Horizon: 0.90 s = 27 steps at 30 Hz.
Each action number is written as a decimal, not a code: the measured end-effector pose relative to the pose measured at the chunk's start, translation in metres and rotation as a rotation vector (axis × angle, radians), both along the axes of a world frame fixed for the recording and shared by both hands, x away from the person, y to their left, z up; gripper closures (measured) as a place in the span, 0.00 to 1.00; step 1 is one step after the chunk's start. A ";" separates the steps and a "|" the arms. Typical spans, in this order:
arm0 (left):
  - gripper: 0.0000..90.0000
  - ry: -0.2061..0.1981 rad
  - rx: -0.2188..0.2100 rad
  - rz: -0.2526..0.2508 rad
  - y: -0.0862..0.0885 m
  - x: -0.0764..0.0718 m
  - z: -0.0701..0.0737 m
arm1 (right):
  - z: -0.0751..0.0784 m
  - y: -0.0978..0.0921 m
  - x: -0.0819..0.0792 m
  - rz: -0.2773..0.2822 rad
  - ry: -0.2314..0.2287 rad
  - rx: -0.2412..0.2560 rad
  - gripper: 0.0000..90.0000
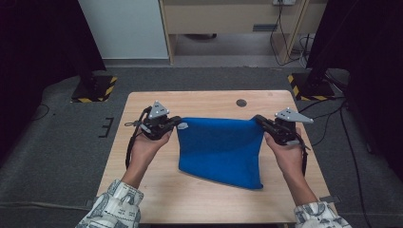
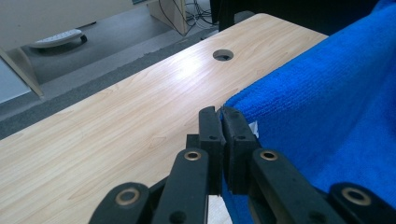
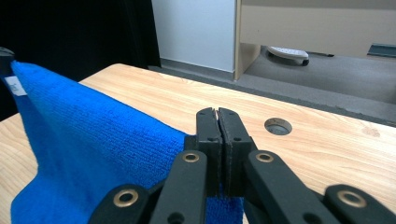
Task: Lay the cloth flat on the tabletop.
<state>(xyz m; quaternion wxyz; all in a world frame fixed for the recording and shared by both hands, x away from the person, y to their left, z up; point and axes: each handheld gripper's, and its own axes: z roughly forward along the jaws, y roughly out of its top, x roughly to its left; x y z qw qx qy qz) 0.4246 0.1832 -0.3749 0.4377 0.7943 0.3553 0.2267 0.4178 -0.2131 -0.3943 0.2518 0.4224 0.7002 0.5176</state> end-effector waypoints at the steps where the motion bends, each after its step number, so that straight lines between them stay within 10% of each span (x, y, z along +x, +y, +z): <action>1: 0.97 0.002 0.001 0.003 0.002 0.000 0.000 | -0.001 0.001 0.002 0.002 -0.001 0.001 0.98; 18: 0.97 0.110 0.123 0.083 -0.013 0.079 -0.038 | -0.039 0.013 0.076 -0.059 0.123 -0.031 0.98; 27: 0.97 0.126 0.152 0.096 -0.020 0.094 -0.056 | -0.068 0.014 0.101 -0.093 0.183 -0.026 0.98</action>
